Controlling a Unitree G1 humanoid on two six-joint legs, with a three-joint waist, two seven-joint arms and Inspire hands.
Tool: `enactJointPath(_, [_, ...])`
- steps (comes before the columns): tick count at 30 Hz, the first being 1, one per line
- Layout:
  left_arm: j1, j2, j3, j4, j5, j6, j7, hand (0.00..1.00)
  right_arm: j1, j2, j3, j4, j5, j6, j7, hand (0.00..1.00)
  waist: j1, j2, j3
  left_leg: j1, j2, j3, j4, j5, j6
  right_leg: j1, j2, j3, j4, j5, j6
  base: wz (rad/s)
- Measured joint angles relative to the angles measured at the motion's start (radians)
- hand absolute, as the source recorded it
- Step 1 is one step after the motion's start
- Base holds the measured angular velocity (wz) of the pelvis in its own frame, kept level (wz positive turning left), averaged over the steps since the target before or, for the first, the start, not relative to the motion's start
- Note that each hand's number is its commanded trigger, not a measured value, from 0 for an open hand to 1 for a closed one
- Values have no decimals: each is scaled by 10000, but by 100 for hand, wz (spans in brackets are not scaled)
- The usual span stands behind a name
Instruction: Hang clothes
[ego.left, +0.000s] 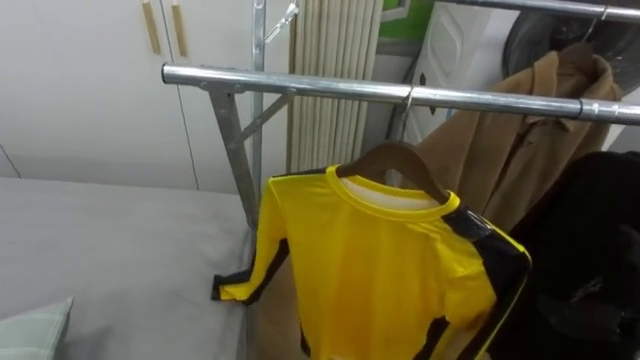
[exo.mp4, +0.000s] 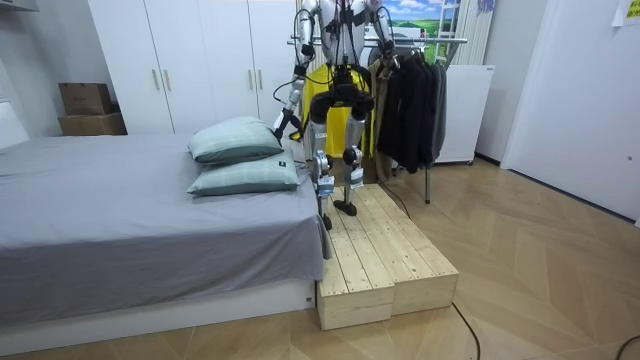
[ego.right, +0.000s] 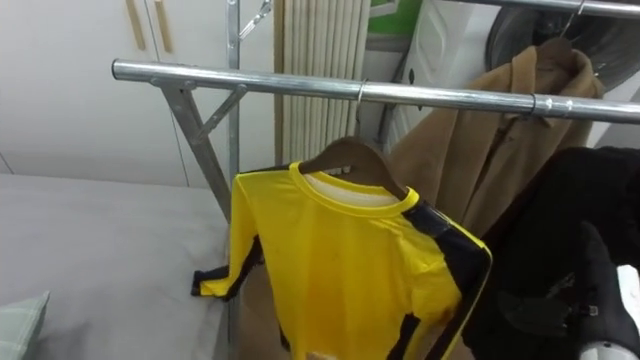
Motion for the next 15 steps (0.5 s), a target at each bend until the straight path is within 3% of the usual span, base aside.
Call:
enactJointPath(7, [42, -97, -8, 7, 0, 15, -16, 0, 407, 107, 17, -132, 102, -5, 150, 0, -13, 140, 3, 31, 20, 97, 22, -89, 16, -9, 1, -35, -18, 61, 21, -4])
enactJointPath(13, [-11, -142, -1, 1, -6, 24, -17, 0, 755, 1104, 256, 589, 116, -65, 661, 0, -152, 268, 0, 28, 66, 92, 10, -88, 10, -32, 6, -178, 4, 87, -147, 0])
enactJointPath(15, [-62, -142, -10, 3, -7, 11, -18, 0, 927, 1161, 608, 1058, 214, -73, 885, 0, -149, 274, -3, 31, 74, 92, 4, -90, 8, -36, 15, -180, 16, 72, -163, 0])
